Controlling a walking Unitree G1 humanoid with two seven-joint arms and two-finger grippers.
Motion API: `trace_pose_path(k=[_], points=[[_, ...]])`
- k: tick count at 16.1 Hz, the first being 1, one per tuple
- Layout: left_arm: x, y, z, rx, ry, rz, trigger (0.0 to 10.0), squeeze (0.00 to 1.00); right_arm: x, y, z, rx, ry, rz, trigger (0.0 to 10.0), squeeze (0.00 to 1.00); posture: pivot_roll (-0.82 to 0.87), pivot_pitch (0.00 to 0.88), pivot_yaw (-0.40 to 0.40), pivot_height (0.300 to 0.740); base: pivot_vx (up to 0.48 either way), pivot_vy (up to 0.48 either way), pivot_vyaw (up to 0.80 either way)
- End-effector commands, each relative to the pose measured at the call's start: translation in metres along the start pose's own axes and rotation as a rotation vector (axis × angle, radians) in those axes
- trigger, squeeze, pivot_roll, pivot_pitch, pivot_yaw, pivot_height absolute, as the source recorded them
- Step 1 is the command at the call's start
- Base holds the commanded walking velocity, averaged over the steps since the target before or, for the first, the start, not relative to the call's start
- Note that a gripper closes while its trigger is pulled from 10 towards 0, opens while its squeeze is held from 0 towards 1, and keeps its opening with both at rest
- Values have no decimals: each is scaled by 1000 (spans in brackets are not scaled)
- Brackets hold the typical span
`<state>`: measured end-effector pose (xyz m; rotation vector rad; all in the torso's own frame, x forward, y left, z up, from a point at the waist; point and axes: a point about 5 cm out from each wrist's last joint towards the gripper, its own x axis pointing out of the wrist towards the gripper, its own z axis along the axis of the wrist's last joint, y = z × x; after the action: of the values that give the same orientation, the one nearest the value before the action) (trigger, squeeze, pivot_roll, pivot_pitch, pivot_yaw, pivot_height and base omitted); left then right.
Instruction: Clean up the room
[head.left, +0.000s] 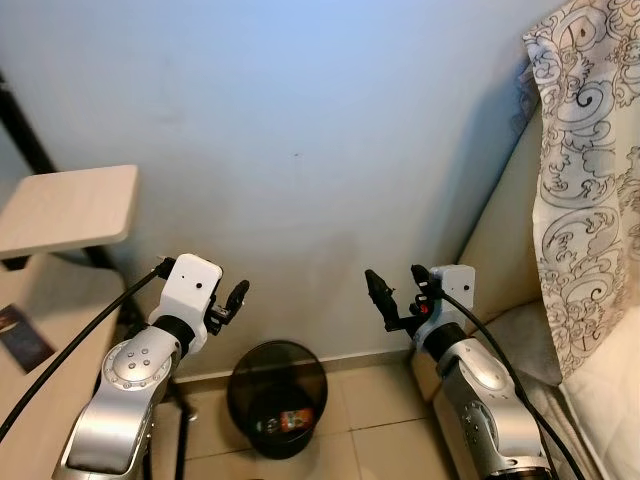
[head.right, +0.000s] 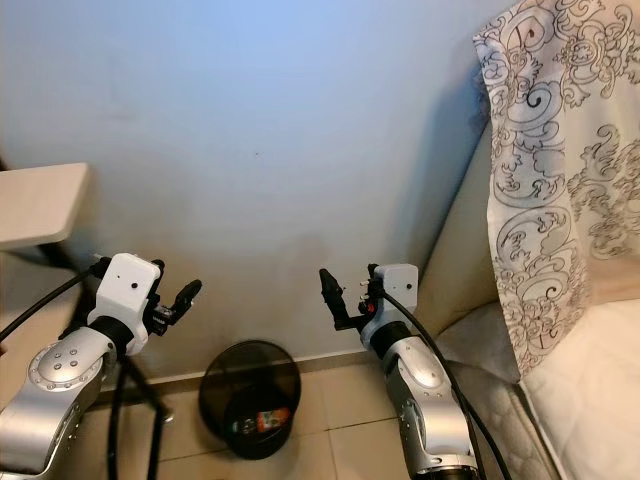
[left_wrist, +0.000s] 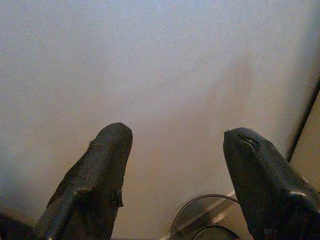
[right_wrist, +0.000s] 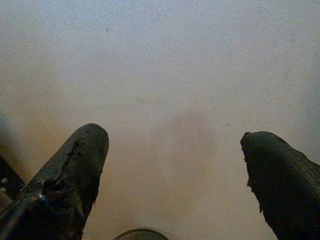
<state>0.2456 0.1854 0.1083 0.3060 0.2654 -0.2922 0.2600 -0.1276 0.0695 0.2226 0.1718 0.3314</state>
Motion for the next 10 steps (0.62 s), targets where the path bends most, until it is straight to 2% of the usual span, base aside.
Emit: trace_pose_path(k=[1,4,6,8,10], points=[[0,1,6,2,-28,6,10000,0,2,-3,7,-8,-19,-19,10000,1000,25,0,4,740,0,0,-706],[1,1,7,0,-30,10,10000,0,3,-6,11,-46,-63,-66,10000,1000,26,0,2,740,0,0,-708],[1,1,7,-5,-32,14,10000,0,2,-15,14,-66,-73,-146,10000,1000,26,0,-1,740,0,0,-728],[1,1,7,-16,-37,19,10000,0,0,-22,16,-14,-72,-186,10000,1000,24,0,-3,740,0,0,-747],[2,0,7,-34,-47,26,10000,0,0,-25,17,-45,-65,-212,10000,1000,25,0,-8,740,0,0,-722]])
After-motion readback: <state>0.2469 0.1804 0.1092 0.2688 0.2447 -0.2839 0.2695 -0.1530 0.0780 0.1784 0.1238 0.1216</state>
